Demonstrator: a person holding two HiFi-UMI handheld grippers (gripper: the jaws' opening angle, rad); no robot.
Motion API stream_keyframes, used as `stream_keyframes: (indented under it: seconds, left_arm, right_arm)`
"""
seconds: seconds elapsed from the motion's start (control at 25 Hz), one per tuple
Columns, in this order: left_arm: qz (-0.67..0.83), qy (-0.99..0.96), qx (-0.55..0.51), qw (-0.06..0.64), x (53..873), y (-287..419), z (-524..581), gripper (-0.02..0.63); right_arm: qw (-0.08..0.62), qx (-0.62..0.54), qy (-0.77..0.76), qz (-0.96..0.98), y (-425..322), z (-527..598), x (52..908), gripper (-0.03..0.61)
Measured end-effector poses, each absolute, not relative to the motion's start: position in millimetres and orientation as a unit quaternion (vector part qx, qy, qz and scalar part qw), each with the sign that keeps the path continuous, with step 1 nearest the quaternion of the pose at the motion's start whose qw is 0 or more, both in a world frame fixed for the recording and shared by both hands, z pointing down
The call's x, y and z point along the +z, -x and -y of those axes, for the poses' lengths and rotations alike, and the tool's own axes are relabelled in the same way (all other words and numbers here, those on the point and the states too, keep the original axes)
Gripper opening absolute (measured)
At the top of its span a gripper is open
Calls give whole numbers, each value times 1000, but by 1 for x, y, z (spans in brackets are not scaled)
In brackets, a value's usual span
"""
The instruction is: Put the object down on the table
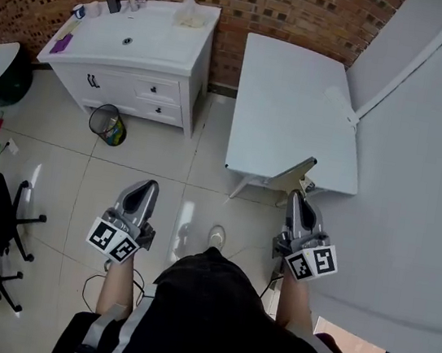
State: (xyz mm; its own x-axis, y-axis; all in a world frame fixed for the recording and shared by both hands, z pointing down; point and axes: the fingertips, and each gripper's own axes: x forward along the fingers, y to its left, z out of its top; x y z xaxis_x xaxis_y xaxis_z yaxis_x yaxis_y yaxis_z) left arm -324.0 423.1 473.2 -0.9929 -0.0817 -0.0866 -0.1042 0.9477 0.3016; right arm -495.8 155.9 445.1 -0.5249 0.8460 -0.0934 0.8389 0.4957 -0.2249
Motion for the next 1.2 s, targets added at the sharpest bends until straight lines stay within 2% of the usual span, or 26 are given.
stream_keyframes:
  seconds: [0.56,1.2]
  left_arm:
    - [-985,88,136,53,446,494,-429,-2]
    - [-980,138,134,47,454,600,-490,-2]
  right_arm:
    - [-23,142,501,854,634,-188,419,2]
    - [-17,128,461,878,721,-235,424,2]
